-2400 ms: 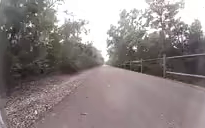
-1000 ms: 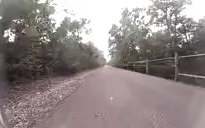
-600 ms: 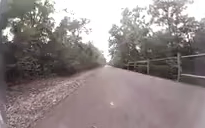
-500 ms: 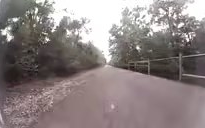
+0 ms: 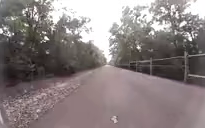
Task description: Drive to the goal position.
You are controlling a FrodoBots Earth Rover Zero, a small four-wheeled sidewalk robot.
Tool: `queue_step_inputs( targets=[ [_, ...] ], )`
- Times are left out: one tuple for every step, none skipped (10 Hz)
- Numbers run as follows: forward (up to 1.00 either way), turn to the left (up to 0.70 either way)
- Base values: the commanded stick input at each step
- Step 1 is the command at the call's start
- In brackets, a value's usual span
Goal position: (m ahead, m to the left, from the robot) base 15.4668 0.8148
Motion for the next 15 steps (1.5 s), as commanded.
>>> queue_step_inputs(
  targets=[
    [0.7, 0.0],
    [0.7, 0.0],
    [0.7, 0.0],
    [0.7, 0.0],
    [0.7, 0.0],
    [0.7, 0.0],
    [0.7, 0.0],
    [0.7, 0.0],
    [0.7, 0.0],
    [0.7, 0.0],
    [0.7, 0.0],
    [0.7, 0.0],
    [0.7, 0.0],
    [0.7, 0.0],
    [0.7, 0.0]
  ],
)
